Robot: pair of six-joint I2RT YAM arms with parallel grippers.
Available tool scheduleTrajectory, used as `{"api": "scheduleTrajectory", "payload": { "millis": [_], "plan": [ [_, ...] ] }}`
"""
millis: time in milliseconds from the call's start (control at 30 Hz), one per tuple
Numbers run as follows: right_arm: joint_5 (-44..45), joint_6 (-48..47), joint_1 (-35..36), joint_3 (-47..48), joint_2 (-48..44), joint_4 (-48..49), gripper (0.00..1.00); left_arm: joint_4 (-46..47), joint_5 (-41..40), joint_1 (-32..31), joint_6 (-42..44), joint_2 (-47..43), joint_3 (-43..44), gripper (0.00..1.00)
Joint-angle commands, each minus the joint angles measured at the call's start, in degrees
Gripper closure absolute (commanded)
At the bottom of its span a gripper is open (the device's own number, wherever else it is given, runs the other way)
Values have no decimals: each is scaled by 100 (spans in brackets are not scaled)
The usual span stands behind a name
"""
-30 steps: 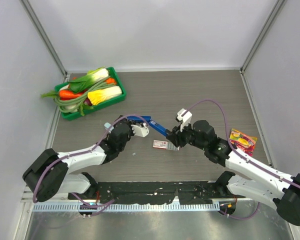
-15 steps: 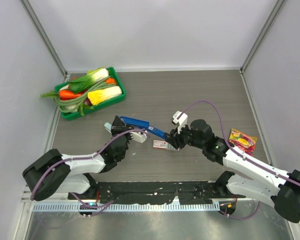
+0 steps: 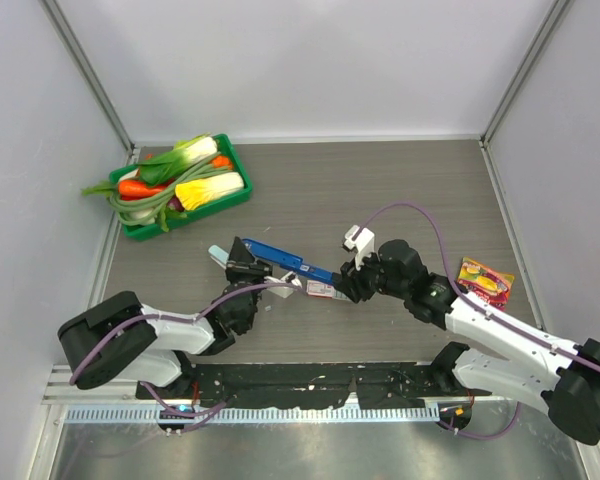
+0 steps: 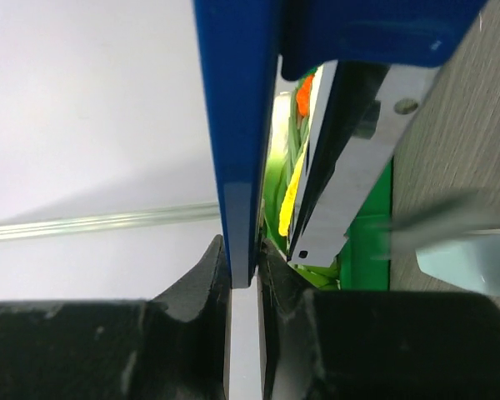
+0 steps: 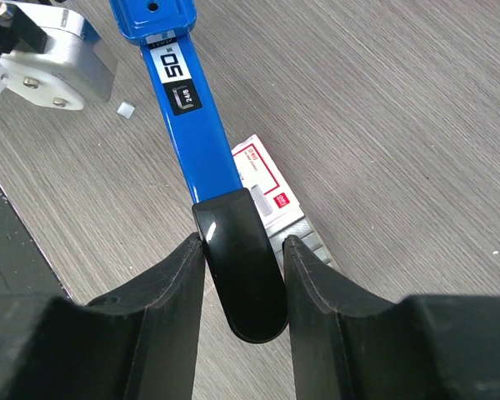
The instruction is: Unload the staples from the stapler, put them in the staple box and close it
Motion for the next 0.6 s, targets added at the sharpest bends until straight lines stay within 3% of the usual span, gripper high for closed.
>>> {"api": "scheduleTrajectory", "payload": {
  "millis": [0, 100, 267, 567],
  "plan": [
    [791, 814, -69, 381, -278, 2082, 99, 1240, 870, -398, 542, -98, -21, 100],
    [581, 866, -69, 592, -14, 1933, 99, 1262, 1229, -406, 674, -116, -387, 100],
    [537, 1235, -69, 777, 57, 2038, 99, 395, 423, -459, -423, -371, 83, 100],
    [510, 1315, -69, 944, 127, 2038, 99, 113, 194, -441, -723, -371, 357, 100]
  ]
}}
